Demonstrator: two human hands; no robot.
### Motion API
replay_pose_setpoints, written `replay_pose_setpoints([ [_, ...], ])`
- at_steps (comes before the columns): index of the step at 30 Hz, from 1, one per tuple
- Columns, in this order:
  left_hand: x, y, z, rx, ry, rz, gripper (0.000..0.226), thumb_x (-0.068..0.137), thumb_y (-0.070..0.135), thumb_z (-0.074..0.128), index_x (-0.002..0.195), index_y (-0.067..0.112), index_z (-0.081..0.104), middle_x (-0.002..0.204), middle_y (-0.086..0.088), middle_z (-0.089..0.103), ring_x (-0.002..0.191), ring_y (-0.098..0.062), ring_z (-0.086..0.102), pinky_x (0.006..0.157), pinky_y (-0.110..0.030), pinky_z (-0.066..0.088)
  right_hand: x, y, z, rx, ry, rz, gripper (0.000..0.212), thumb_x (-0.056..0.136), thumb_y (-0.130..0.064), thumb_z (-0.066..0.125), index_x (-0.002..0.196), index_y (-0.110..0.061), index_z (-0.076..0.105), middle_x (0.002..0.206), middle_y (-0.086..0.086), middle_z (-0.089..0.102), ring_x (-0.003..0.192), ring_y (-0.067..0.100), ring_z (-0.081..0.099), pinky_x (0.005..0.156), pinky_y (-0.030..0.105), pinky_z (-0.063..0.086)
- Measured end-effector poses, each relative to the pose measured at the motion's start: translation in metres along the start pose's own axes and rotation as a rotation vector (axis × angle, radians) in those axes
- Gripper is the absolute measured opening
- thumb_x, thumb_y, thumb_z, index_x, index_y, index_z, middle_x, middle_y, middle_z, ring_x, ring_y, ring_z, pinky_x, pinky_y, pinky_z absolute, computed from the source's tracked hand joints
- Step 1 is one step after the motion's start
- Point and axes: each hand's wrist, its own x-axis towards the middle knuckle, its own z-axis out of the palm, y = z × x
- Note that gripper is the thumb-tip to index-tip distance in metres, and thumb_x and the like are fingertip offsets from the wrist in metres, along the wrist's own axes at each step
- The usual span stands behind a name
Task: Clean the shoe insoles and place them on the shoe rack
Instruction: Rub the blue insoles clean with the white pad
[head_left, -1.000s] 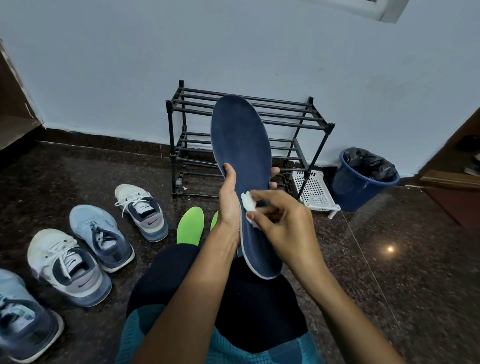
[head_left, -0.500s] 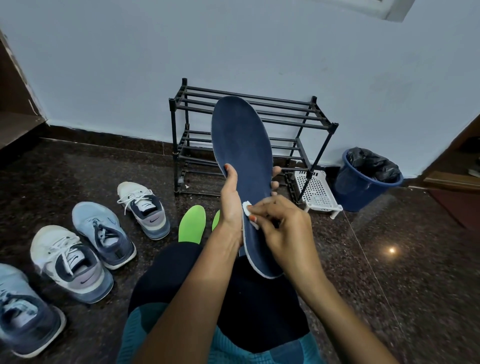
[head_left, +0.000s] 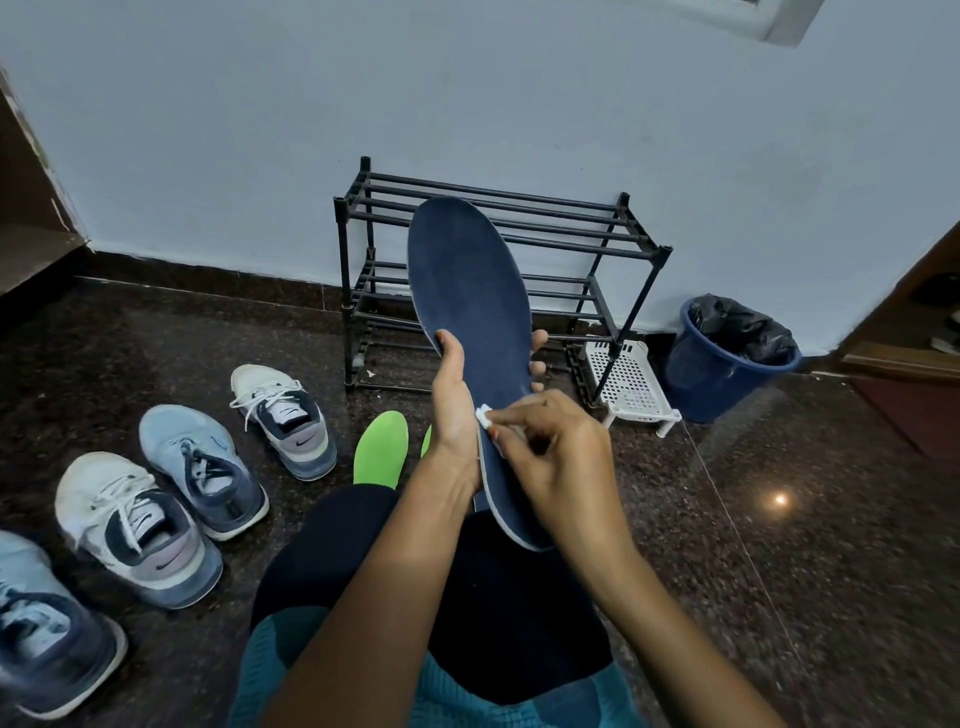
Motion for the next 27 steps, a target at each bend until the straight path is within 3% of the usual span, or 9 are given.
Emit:
replay_pose_setpoints([
  [7,-0.004,0.0,0.002,0.017,-0.028,-0.033,0.083,0.097,0.057,0.016,0.073,0.007,0.077,0.081,-0.007,0.071,0.069,-0.017,0.064,0.061,-0.021,0.054,0.013,0.002,-0.001,-0.038,0.0,0.011,0.014,0.076,0.007,0.066,0.084,-0.002,0.072,0.08,0.0,0.055,0.07,-0.007,0.051,0.07,0.0,0.035],
  [13,-0.002,0.001,0.002,0.027,0.012,0.012,0.068,0.099,0.055,0.017,0.096,0.004,0.064,0.084,-0.007,0.071,0.064,-0.016,0.057,0.057,-0.023,0.05,0.002,-0.003,-0.005,-0.06,-0.062,0.01,0.011,0.076,0.004,0.066,0.082,-0.002,0.073,0.079,0.005,0.059,0.069,-0.002,0.053,0.067,0.0,0.034],
  [16,-0.002,-0.002,0.002,0.046,0.005,-0.016,0.072,0.098,0.056,0.017,0.093,0.004,0.067,0.088,-0.008,0.07,0.073,-0.018,0.06,0.062,-0.023,0.054,0.01,0.001,-0.001,-0.135,-0.011,-0.017,0.015,0.076,-0.001,0.058,0.081,0.001,0.071,0.079,0.012,0.059,0.073,0.022,0.058,0.07,0.012,0.04],
  [18,-0.003,-0.002,0.001,0.048,-0.009,-0.03,0.077,0.097,0.058,0.017,0.087,0.006,0.073,0.088,-0.008,0.07,0.077,-0.02,0.062,0.067,-0.023,0.055,0.012,0.005,0.001,-0.147,-0.004,-0.012,0.018,0.078,-0.003,0.055,0.084,0.001,0.071,0.081,0.011,0.058,0.076,0.029,0.059,0.071,0.021,0.042],
  [22,-0.003,-0.001,0.001,0.044,-0.011,-0.033,0.072,0.097,0.058,0.017,0.095,0.004,0.065,0.088,-0.007,0.07,0.075,-0.018,0.058,0.064,-0.024,0.053,0.006,0.005,0.0,-0.11,-0.008,-0.059,0.018,0.077,-0.006,0.055,0.083,0.0,0.071,0.079,0.01,0.058,0.073,0.026,0.059,0.073,0.027,0.046],
  [27,-0.001,0.0,0.0,0.003,-0.008,-0.009,0.071,0.098,0.057,0.017,0.101,0.002,0.062,0.087,-0.007,0.071,0.064,-0.014,0.058,0.055,-0.023,0.048,-0.007,0.001,-0.001,-0.104,-0.001,-0.097,0.012,0.073,-0.004,0.062,0.078,-0.003,0.073,0.075,0.008,0.06,0.068,0.013,0.056,0.067,0.014,0.04],
])
